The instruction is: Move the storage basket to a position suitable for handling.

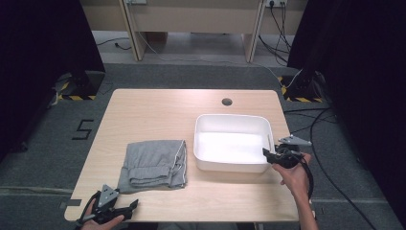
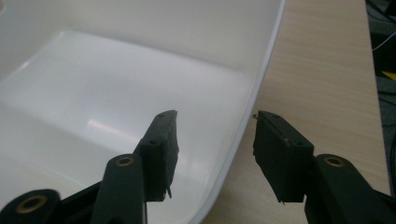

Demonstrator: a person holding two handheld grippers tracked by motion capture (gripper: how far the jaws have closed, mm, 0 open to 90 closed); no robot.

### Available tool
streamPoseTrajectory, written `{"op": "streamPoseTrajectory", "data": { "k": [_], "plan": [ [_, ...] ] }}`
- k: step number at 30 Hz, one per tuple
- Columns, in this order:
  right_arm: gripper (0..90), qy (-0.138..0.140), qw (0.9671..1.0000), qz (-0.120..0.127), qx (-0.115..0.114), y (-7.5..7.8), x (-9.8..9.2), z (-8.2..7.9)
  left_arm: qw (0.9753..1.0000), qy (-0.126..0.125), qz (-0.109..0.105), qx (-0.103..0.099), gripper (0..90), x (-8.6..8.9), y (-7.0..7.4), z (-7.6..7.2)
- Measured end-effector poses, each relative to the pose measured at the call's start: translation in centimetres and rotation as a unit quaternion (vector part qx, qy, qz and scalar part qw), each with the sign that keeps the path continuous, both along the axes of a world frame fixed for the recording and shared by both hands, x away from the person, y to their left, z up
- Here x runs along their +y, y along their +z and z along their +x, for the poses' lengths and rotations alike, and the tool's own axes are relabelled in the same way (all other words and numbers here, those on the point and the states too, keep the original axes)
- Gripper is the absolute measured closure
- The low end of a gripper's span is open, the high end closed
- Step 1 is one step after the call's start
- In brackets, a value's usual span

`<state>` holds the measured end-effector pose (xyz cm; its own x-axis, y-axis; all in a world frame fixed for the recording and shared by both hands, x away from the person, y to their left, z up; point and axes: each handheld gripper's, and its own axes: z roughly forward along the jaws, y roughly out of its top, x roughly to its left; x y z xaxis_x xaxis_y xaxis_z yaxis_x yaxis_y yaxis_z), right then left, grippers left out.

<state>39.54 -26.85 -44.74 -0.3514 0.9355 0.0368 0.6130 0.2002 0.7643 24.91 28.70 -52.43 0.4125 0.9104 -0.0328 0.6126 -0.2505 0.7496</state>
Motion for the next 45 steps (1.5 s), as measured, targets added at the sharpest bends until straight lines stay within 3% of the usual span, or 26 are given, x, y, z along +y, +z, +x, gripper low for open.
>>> {"op": "streamPoseTrajectory", "data": {
  "k": [5, 7, 8, 13, 22, 30, 36, 39, 45],
  "plan": [
    [43.4, 0.005, 0.9996, 0.010, -0.025, 1.7, 0.6, -0.9, 1.0000, 0.000, 0.000, 0.000, 15.5, 0.0, 0.0, 0.0],
    [41.1, 0.001, 0.9996, 0.003, -0.028, 2.0, 1.2, -1.1, 1.0000, 0.001, 0.000, 0.000, 15.5, 0.0, 0.0, 0.0],
    [44.2, 0.006, 0.9993, -0.004, -0.036, 2.2, 1.4, -1.2, 1.0000, 0.001, 0.000, 0.000, 15.5, 0.0, 0.0, 0.0],
    [42.3, 0.017, 0.9988, 0.012, -0.043, 3.0, 2.2, -1.7, 1.0000, 0.000, 0.000, 0.001, 15.5, 0.0, 0.0, 0.0],
    [41.7, 0.089, 0.9941, 0.043, -0.045, 3.9, 6.5, -3.2, 1.0000, -0.001, 0.000, 0.000, 15.5, 0.0, 0.0, 0.0],
    [41.5, 0.152, 0.9860, 0.055, -0.041, 3.7, 11.1, -4.3, 1.0000, -0.001, -0.001, 0.000, 15.7, 0.0, 0.0, 0.0],
    [41.3, 0.197, 0.9782, 0.057, -0.031, 3.4, 14.3, -4.6, 0.9998, -0.013, 0.003, 0.014, 20.6, 0.2, 0.4, -0.2],
    [41.2, 0.213, 0.9750, 0.056, -0.028, 3.2, 15.7, -4.7, 0.9994, -0.013, -0.020, 0.024, 22.1, 0.6, 0.9, -0.2],
    [41.1, 0.257, 0.9649, 0.052, -0.024, 2.9, 18.8, -4.7, 0.9991, -0.005, -0.040, 0.011, 22.5, 1.4, 2.2, -0.2]
  ]
}}
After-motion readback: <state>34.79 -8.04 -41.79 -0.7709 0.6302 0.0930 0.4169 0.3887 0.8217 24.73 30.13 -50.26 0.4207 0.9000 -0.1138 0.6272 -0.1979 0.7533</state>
